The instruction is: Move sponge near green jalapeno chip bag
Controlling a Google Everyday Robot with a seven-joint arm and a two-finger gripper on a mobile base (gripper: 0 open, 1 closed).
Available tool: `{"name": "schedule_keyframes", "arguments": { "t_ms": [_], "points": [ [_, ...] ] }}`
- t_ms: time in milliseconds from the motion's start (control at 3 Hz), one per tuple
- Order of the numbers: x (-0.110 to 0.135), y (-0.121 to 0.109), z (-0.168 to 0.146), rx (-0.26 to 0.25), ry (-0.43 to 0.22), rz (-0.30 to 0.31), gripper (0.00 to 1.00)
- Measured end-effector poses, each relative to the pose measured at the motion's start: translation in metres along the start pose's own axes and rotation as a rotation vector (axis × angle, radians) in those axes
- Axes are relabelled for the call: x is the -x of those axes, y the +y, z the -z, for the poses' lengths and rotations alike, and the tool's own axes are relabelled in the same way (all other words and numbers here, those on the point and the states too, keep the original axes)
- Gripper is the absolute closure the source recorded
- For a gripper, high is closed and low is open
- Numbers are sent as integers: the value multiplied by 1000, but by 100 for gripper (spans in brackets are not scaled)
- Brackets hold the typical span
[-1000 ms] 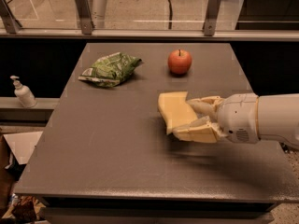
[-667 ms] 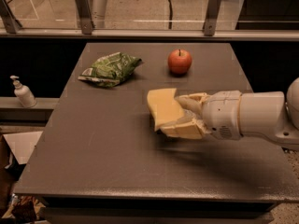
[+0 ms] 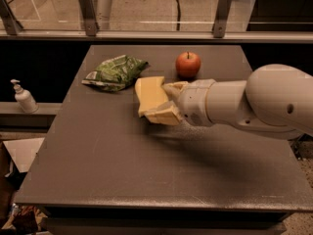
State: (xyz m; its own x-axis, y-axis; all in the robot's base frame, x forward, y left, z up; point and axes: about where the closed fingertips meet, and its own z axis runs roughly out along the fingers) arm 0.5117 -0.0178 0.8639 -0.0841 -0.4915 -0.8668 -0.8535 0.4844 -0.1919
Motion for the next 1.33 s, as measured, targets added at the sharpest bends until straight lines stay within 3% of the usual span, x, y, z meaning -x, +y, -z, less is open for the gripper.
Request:
{"name": "schedule_keyframes", "arguments": {
  "t_ms": [1000, 1333],
  "points": [
    [-4, -52, -86, -80, 61, -34, 100],
    [-3, -56, -103, -85, 64, -47, 100]
  ]
}}
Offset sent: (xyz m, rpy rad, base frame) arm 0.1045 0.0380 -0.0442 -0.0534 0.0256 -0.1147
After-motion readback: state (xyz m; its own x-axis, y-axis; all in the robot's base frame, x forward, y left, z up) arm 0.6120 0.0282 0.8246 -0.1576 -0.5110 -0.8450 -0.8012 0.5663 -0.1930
